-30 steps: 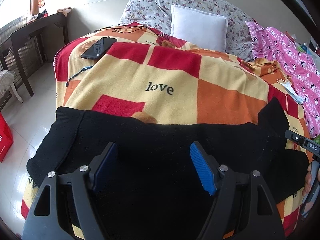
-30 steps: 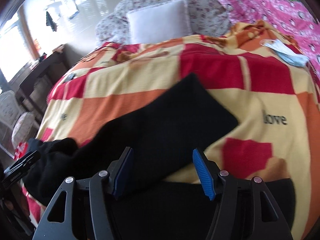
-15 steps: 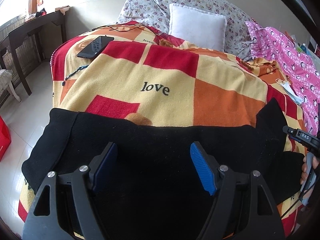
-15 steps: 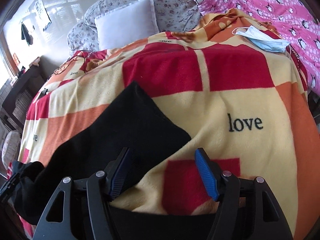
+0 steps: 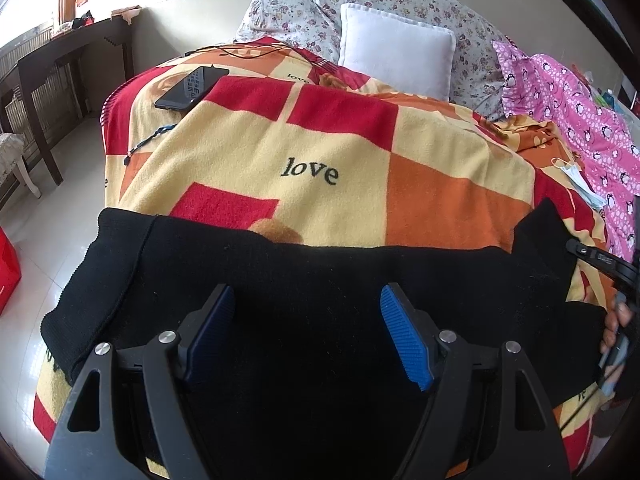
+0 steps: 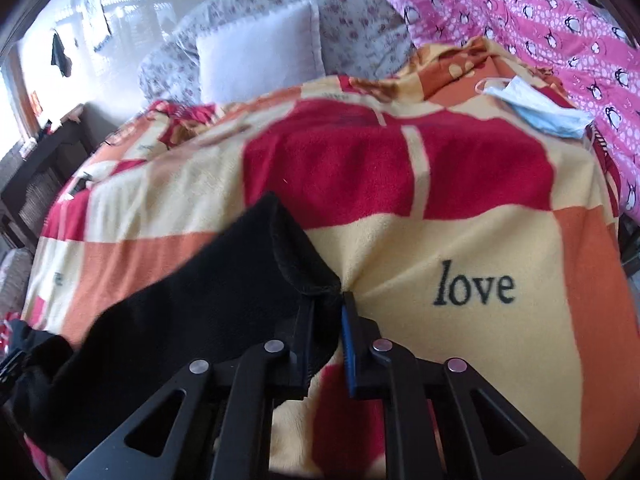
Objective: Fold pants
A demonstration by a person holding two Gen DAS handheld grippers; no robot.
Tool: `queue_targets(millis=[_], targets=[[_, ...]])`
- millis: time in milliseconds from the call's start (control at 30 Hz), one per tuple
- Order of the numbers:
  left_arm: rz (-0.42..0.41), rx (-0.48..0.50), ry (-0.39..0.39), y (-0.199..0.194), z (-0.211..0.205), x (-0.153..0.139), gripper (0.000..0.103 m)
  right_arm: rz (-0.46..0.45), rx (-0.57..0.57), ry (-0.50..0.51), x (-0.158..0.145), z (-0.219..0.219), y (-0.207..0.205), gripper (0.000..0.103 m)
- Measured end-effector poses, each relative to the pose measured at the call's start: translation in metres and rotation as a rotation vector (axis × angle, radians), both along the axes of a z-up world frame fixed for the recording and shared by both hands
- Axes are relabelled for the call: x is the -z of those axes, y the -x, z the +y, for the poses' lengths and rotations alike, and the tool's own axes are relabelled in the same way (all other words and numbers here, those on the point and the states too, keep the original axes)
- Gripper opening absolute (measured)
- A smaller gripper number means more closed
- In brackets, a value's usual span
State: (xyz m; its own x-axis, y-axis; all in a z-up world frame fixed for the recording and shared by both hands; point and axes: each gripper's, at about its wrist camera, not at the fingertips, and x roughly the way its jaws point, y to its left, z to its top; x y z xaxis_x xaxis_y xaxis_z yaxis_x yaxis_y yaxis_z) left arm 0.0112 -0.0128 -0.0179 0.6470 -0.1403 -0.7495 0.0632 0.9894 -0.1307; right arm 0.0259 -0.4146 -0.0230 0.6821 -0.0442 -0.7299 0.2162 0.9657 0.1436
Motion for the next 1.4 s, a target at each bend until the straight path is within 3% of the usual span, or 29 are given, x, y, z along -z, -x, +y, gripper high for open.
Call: queue_targets(millis=[133,267,333,367,400,433,467,667,733,800,833,933,1033,1200,1333,1400], targets=[[-0.003,-0.004,0.024,0.001,0.002,-0.004,0.075,-0.082,-0.002,-0.053,-0.033,-0.01,0.048,0.009],[0.005,0.004,0.059,0.001,0.0,-0.005,0.075,-0.095,0.013,-0.021,-0.049,-0.019,0.073,0.009],[0.004,0.002,0.059,0.004,-0.001,-0.007,0.075,-0.102,0.015,-0.022,-0.05,-0.023,0.076,0.014],[0.001,0.001,0.06,0.006,-0.001,-0.008,0.075,-0.104,0.013,-0.024,-0.05,-0.023,0.076,0.023],[-0.001,0.0,0.06,0.007,-0.001,-0.008,0.075,-0.096,0.004,-0.031,-0.048,-0.021,0.073,0.051],[-0.001,0.001,0.058,0.009,-0.001,-0.009,0.075,-0.093,-0.007,-0.035,-0.046,-0.02,0.07,0.064],[-0.001,0.002,0.055,0.01,-0.001,-0.009,0.075,-0.097,-0.033,-0.034,-0.043,-0.016,0.064,0.07],[0.009,-0.004,0.037,0.008,0.001,-0.007,0.075,0.002,-0.121,0.101,-0.018,0.005,0.015,0.053],[0.013,-0.012,0.042,0.007,0.003,-0.006,0.075,0.03,-0.155,0.124,-0.008,0.006,-0.004,0.041],[0.017,-0.017,0.045,0.006,0.005,-0.005,0.075,0.058,-0.215,0.144,0.003,0.008,-0.02,0.009],[0.02,-0.02,0.043,0.005,0.005,-0.004,0.075,0.074,-0.233,0.154,0.007,0.01,-0.025,0.001],[0.027,-0.023,0.038,0.004,0.008,-0.002,0.075,0.083,-0.239,0.158,0.005,0.01,-0.024,0.002],[0.019,-0.035,0.049,0.004,0.013,-0.006,0.075,-0.021,-0.24,0.081,-0.032,0.007,0.006,0.002],[-0.014,-0.043,0.063,0.008,0.02,-0.018,0.075,-0.167,-0.235,0.069,-0.097,0.008,0.09,0.001],[-0.02,-0.041,0.073,0.01,0.021,-0.022,0.075,-0.225,-0.161,0.053,-0.118,-0.006,0.148,0.001],[-0.024,-0.037,0.066,0.011,0.02,-0.023,0.075,-0.217,-0.131,0.021,-0.112,-0.016,0.17,0.001]])
